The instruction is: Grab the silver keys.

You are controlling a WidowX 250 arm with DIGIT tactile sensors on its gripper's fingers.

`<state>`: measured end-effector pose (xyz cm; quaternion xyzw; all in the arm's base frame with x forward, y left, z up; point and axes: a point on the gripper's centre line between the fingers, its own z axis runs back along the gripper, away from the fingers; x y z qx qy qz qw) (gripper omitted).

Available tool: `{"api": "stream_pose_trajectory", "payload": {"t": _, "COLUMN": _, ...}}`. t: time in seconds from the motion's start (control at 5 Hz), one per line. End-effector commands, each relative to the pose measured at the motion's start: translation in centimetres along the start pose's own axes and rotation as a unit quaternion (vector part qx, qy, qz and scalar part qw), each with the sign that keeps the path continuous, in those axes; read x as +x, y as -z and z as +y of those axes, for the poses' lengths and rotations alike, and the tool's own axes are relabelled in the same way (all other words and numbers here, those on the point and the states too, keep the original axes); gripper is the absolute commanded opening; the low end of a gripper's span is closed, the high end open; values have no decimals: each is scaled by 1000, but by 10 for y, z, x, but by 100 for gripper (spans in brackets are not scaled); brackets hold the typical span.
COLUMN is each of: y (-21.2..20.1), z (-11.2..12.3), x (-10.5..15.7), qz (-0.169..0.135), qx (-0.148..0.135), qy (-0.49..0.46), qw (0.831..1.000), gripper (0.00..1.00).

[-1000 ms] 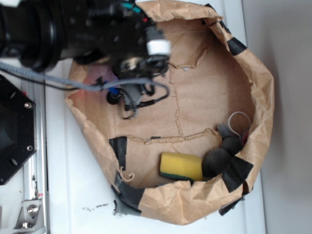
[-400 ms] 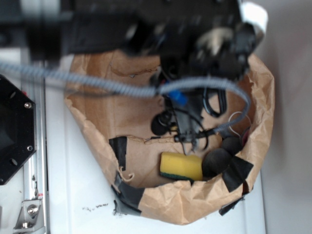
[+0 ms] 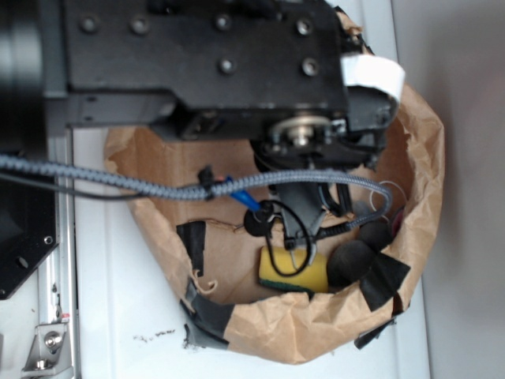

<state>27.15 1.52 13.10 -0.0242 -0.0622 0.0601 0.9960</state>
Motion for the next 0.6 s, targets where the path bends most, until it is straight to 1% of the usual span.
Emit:
{"api": "stream_pose_trajectory", "payload": {"t": 0.0, "y": -31, "z": -2, "x": -2, "qz": -37, "qx": -15, "qy": -19, "qw": 999, "gripper": 0}}
{"api": "stream_pose_trajectory", "payload": {"t": 0.2, "y": -30, "z": 1, "x": -5, "qz": -30, "qx": -16, "qy": -20, "qw": 999, "gripper": 0}}
{"api": "stream_pose_trajectory", "payload": {"t": 0.4, "y": -27, "z": 1, "x": -5, "qz": -30, "qx": -13, "qy": -21, "qw": 999, "gripper": 0}}
